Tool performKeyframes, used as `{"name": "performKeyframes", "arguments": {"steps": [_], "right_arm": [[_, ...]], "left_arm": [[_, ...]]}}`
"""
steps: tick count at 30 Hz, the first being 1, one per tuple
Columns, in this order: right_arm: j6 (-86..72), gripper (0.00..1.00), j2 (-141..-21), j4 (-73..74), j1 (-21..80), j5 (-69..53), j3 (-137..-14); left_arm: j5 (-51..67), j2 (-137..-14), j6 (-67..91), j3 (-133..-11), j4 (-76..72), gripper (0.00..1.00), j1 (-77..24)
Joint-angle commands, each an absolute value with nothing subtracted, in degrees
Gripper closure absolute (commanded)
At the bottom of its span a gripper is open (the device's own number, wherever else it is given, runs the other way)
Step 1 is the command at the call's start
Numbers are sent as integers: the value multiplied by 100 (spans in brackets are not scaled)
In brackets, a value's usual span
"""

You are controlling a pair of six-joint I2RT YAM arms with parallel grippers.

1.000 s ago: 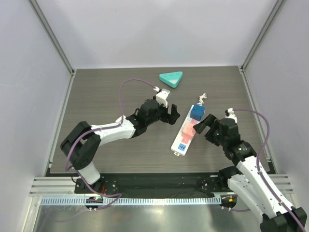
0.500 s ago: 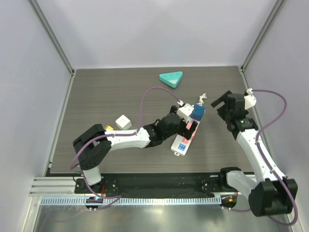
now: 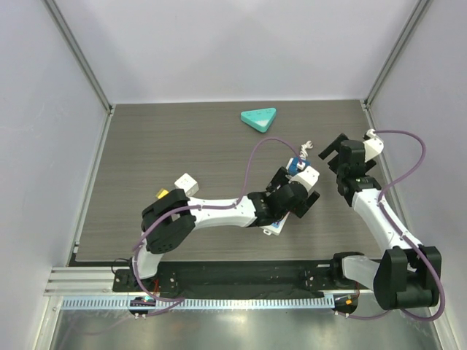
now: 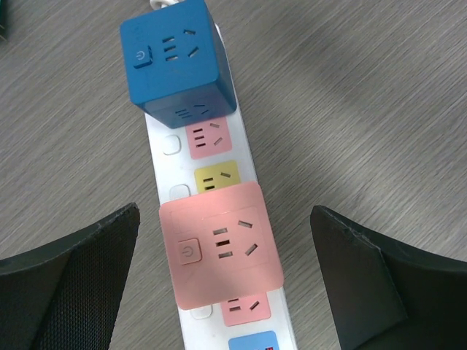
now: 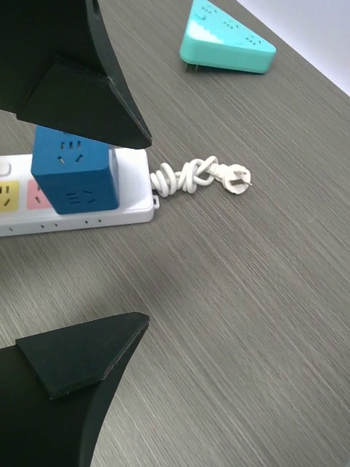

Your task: Pull the plug off the socket

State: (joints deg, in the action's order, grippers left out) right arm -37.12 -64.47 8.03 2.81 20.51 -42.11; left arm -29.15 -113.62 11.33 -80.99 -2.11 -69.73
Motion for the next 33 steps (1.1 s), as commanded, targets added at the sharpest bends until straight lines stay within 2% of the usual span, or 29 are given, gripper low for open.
{"name": "performKeyframes", "arguments": {"steps": [1,11,15,18,19,21,25,30,31,33], "right_arm": [[-3516,0,-6486,483,377,2557,-4271],[-3638,0,-6706,668,431,1680,-4342],[-3700,0,-6671,668,431,1222,-4289],[-3831,0,-6548,659,431,1046,-4193],[-3876,1,-6504,668,431,976,-4175],[-3946,0,-6390,720,422,914,-4166],[-3990,0,-6179,861,431,616,-4149],[-4078,0,-5775,984,431,133,-3736],[-4078,0,-5600,984,431,80,-3648],[-4069,0,-5476,967,422,-341,-3358]], "left_arm": [[-3252,-11496,1151,-8437,219,0,-7022],[-3173,-11645,1274,-8271,141,1,-7049],[-3147,-11672,1257,-8253,114,10,-7040],[-3094,-11689,1266,-8235,132,26,-7040],[-3076,-11681,1283,-8235,132,34,-7031],[-3015,-11654,1309,-8200,114,40,-7014],[-2848,-11532,1406,-8086,105,61,-6917],[-2541,-11277,1450,-7779,-210,80,-6786],[-2505,-11250,1476,-7691,-263,88,-6759],[-2418,-11128,1538,-7612,-316,98,-6672]]}}
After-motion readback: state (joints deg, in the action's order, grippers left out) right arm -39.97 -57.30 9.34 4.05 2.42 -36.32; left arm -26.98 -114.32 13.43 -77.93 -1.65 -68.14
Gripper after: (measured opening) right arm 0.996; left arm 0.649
